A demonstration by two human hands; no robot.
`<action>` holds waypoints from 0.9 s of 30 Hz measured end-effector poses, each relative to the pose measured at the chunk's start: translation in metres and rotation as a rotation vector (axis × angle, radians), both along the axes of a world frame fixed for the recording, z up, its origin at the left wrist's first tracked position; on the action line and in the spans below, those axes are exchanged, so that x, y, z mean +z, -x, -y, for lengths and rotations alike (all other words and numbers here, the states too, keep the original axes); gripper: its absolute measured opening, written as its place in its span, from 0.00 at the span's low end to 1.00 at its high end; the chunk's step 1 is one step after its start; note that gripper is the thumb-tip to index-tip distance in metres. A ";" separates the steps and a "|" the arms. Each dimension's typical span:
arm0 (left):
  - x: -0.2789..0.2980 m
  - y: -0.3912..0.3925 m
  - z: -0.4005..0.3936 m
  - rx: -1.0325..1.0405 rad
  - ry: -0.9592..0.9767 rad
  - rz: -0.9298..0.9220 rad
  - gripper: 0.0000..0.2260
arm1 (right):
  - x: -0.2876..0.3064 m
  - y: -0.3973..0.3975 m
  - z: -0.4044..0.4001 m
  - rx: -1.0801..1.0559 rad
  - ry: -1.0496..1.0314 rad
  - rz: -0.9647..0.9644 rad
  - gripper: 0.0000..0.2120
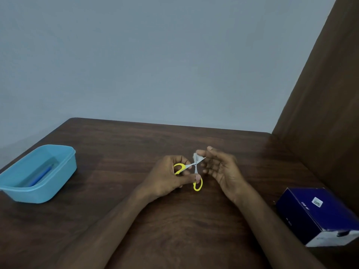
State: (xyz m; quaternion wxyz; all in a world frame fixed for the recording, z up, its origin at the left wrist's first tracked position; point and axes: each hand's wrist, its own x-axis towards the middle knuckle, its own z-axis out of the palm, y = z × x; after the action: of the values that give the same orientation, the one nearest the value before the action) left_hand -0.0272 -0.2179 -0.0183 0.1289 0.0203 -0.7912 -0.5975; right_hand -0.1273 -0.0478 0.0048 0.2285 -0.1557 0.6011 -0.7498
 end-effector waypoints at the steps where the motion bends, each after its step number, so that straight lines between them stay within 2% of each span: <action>1: 0.000 0.000 0.000 -0.001 0.005 -0.006 0.13 | 0.001 -0.001 0.000 0.044 -0.002 0.015 0.16; 3: 0.000 0.000 0.000 -0.007 0.016 -0.005 0.12 | 0.004 -0.002 -0.001 0.106 0.054 0.089 0.20; 7: 0.001 0.001 0.000 0.006 0.018 -0.002 0.13 | 0.010 -0.001 -0.003 0.046 0.353 0.252 0.16; 8: 0.001 0.002 0.000 0.023 0.001 -0.016 0.13 | 0.009 0.001 -0.002 -0.004 0.351 0.220 0.15; 10: -0.001 0.003 0.002 0.063 -0.029 -0.051 0.13 | 0.006 0.001 0.001 -0.089 0.211 0.073 0.10; 12: -0.003 0.003 0.002 0.084 -0.052 -0.075 0.13 | -0.001 -0.001 0.004 -0.099 0.090 -0.031 0.09; 15: -0.005 0.003 0.001 0.097 -0.056 -0.080 0.15 | -0.004 -0.007 0.007 -0.006 0.148 0.011 0.19; 19: -0.002 0.002 0.000 0.102 -0.049 -0.065 0.16 | 0.003 -0.004 0.002 -0.006 0.400 0.161 0.20; 21: 0.000 0.001 0.000 0.107 -0.047 -0.065 0.16 | 0.003 0.001 0.001 -0.065 0.449 0.184 0.19; 24: 0.000 0.000 0.001 0.133 -0.074 -0.065 0.15 | -0.004 0.002 0.004 -0.152 0.285 0.079 0.11; 27: -0.002 0.002 0.001 0.150 -0.071 -0.059 0.18 | -0.009 -0.005 0.009 -0.084 0.207 0.014 0.08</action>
State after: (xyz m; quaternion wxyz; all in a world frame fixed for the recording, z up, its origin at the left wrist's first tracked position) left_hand -0.0287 -0.2193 -0.0204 0.1956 0.0663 -0.7615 -0.6144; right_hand -0.1227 -0.0564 -0.0039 0.1836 -0.1479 0.5247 -0.8180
